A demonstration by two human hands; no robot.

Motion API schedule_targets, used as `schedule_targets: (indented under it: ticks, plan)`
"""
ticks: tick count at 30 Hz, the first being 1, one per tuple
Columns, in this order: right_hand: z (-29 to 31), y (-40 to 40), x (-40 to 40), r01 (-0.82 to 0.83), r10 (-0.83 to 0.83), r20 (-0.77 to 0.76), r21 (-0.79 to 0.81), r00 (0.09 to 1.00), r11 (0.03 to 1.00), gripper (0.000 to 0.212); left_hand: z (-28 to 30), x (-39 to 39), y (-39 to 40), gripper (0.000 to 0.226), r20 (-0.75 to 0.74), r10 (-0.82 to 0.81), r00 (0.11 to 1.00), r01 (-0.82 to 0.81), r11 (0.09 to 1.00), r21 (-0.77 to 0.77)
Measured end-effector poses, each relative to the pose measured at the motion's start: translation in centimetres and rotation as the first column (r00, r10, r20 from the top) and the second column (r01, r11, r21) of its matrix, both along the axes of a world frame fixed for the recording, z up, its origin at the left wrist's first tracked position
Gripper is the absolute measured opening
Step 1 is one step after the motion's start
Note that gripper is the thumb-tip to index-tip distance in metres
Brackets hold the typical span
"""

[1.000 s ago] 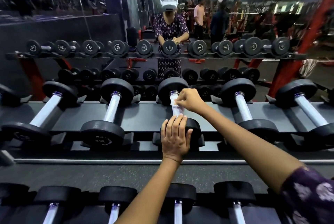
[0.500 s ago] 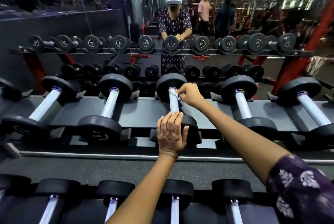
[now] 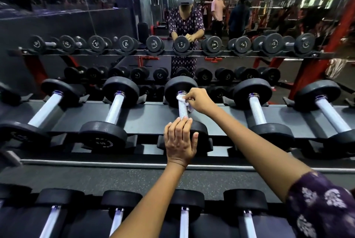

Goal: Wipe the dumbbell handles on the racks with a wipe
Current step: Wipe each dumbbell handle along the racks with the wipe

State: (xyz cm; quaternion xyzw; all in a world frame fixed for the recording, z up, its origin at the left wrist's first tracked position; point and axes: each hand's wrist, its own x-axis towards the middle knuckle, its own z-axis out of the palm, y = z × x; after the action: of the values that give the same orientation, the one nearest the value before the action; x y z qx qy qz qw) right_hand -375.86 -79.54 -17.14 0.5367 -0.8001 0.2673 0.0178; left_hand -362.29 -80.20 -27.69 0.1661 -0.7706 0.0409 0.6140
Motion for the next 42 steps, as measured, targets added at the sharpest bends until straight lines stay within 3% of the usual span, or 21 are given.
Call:
schedule_targets:
  ticks: [4, 9, 15, 18, 21, 27, 34, 38, 42]
  plan:
    - [-0.4, 1.1, 0.8, -0.146, 0.158, -0.096, 0.118, 0.983, 0.982, 0.019, 0.0, 0.1, 0.0, 0.039, 0.006, -0.011, 1.000, 0.011, 1.000, 0.007]
    - [0.8, -0.8, -0.1, -0.039, 0.048, -0.148, 0.062, 0.988, 0.997, 0.023, 0.0, 0.1, 0.1, 0.039, 0.006, 0.001, 1.000, -0.001, 1.000, -0.014]
    - [0.1, -0.1, 2.1, -0.128, 0.168, -0.301, 0.149, 0.939, 0.981, 0.023, 0.2, 0.2, 0.1, 0.038, -0.003, -0.014, 1.000, 0.014, 1.000, -0.007]
    - [1.8, -1.0, 1.2, -0.072, 0.119, -0.322, 0.154, 0.939, 0.985, 0.024, 0.3, 0.0, 0.0, 0.038, -0.002, -0.014, 1.000, 0.014, 1.000, -0.026]
    - [1.4, -0.9, 0.6, -0.167, 0.209, -0.306, 0.157, 0.929, 0.973, 0.011, 0.2, 0.0, -0.2, 0.038, -0.008, -0.021, 1.000, 0.021, 1.000, -0.021]
    - [0.3, 1.8, -0.5, -0.238, 0.245, -0.055, 0.122, 0.968, 0.964, 0.018, 0.2, 0.0, -0.1, 0.039, -0.011, -0.028, 1.000, 0.027, 1.000, -0.013]
    - [-0.4, 0.5, 0.1, -0.240, 0.248, -0.060, 0.114, 0.967, 0.964, 0.021, 0.2, 0.2, -0.3, 0.039, -0.009, -0.036, 0.999, 0.036, 0.999, -0.020]
    - [-1.2, 2.6, 0.1, -0.378, 0.376, 0.040, 0.136, 0.926, 0.916, 0.019, 0.2, 0.3, -0.1, 0.039, 0.008, -0.043, 0.999, 0.043, 0.999, -0.024]
    - [1.0, 0.2, -1.1, -0.287, 0.312, -0.062, 0.258, 0.948, 0.923, 0.023, 0.2, 0.3, -0.3, 0.040, 0.025, -0.042, 0.999, 0.043, 0.999, -0.032]
